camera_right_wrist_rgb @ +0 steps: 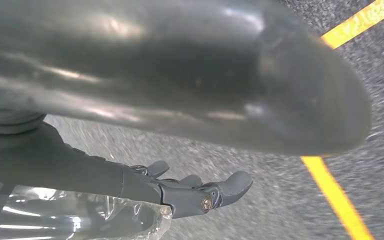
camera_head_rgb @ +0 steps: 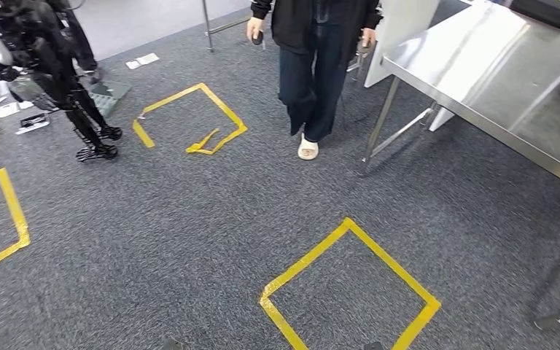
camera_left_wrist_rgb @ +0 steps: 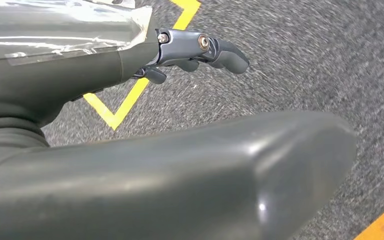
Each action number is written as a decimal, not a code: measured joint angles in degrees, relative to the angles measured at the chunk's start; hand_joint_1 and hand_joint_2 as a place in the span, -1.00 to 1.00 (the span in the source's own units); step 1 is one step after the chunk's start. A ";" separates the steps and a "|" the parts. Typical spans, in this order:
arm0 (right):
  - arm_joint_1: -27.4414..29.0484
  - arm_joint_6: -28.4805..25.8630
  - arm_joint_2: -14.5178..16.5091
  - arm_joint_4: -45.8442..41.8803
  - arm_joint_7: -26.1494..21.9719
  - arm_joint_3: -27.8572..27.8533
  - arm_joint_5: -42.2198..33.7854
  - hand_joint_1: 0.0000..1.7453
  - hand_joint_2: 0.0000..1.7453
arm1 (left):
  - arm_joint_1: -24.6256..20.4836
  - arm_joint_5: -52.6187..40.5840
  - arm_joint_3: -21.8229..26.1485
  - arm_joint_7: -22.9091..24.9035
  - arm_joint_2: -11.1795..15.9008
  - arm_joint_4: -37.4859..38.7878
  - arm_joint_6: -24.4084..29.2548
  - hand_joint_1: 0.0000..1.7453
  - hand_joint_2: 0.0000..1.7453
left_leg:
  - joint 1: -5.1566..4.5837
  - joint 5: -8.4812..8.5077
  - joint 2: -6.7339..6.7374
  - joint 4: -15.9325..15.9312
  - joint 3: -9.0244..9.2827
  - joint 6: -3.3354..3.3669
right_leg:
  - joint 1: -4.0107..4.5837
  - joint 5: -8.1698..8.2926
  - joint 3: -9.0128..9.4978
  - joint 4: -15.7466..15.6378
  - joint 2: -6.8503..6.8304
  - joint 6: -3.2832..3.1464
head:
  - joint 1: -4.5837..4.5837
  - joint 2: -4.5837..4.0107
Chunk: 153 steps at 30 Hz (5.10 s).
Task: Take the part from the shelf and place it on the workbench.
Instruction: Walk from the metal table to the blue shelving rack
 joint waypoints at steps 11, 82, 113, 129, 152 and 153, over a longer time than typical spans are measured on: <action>0.56 -0.01 -0.02 0.00 1.05 1.32 0.94 -1.00 -1.00 | 0.14 -0.48 0.01 0.16 -0.07 0.00 0.38 -1.00 -1.00 | 0.09 -7.15 3.88 14.47 -7.64 -2.75 | 0.02 3.90 3.48 -8.46 -2.85 -2.93 | -0.49 0.00; 2.66 -3.45 2.34 0.23 4.74 0.62 3.85 -1.00 -1.00 | -1.46 -1.73 -1.45 3.81 -0.09 -0.03 2.17 -1.00 -1.00 | -0.57 -2.19 7.06 1.01 0.68 -1.12 | 1.00 2.73 3.22 -7.18 -8.57 -1.85 | -0.06 0.00; 2.62 -3.67 4.54 0.55 6.22 0.37 2.93 -1.00 -1.00 | 0.70 1.05 2.62 3.75 0.73 -0.04 5.41 -1.00 -1.00 | -1.11 -2.35 7.15 0.52 1.26 -0.41 | 1.13 2.52 2.82 -6.64 -8.45 -2.01 | -0.55 0.00; 2.52 -2.86 4.27 0.70 7.69 0.51 6.07 -1.00 -1.00 | 1.23 2.40 3.87 2.98 0.23 -0.02 5.66 -1.00 -1.00 | -0.22 -1.30 -0.95 1.11 -0.44 -2.10 | -0.68 3.63 2.84 -7.23 1.06 -1.47 | -0.55 0.00; 2.62 -3.76 3.95 0.70 7.17 0.24 5.13 -1.00 -1.00 | 0.59 0.70 3.90 3.51 0.09 -0.02 5.26 -1.00 -1.00 | 0.03 -0.72 0.52 -0.10 0.66 0.13 | -0.09 -1.20 -1.99 3.88 -1.16 -0.10 | -0.68 0.00; 2.60 -3.76 3.86 0.70 7.17 0.24 5.19 -1.00 -1.00 | 0.60 0.66 3.90 3.53 0.04 -0.02 5.25 -1.00 -1.00 | 0.05 -0.65 -0.24 -0.03 0.63 -0.11 | -0.35 0.57 -0.09 -0.48 0.02 0.38 | -0.66 0.00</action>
